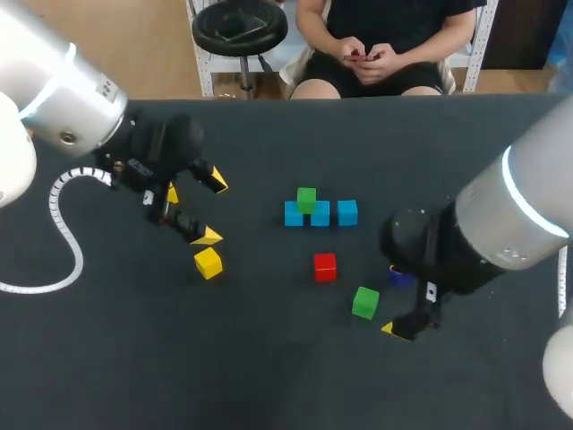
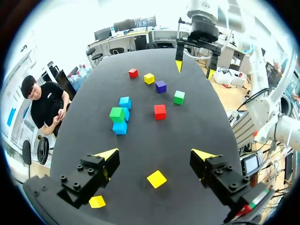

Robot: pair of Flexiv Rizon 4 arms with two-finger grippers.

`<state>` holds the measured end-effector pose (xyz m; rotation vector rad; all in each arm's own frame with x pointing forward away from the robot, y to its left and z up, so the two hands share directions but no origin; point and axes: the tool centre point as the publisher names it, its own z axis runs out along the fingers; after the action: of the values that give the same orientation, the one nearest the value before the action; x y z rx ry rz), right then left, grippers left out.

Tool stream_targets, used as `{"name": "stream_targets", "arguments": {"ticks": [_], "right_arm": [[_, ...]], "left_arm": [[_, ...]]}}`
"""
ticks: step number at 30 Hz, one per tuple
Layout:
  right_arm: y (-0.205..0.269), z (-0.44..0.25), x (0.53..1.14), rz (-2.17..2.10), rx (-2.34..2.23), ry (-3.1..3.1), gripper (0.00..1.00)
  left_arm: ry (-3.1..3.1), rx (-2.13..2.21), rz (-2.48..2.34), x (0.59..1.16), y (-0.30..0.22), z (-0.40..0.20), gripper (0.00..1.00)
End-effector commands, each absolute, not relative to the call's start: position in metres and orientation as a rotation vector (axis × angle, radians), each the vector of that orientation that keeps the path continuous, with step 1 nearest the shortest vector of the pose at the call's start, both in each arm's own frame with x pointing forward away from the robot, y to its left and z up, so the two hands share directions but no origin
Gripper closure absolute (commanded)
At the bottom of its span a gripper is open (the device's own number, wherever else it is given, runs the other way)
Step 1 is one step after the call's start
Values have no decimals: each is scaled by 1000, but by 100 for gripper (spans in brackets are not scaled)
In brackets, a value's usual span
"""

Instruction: Place the blue cubes, place green cubes on the blue cubes, place the yellow cubes on the green cubes, then place the red cubes on the yellow cubes, and place purple cube on the red cubes.

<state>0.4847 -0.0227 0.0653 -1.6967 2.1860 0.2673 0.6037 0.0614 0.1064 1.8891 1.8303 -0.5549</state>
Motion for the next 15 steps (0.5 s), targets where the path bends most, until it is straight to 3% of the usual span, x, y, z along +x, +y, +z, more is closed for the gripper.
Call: {"name": "stream_targets", "arguments": {"ticks": [1, 15], "right_arm": [[-19, 51, 488, 67, -1574, 2166, 0], [-16, 16, 512, 95, -1501, 2184, 0]], "left_arm": [[1826, 1891, -558, 605, 62, 106, 0], [1826, 1891, -558, 605, 62, 106, 0]]}}
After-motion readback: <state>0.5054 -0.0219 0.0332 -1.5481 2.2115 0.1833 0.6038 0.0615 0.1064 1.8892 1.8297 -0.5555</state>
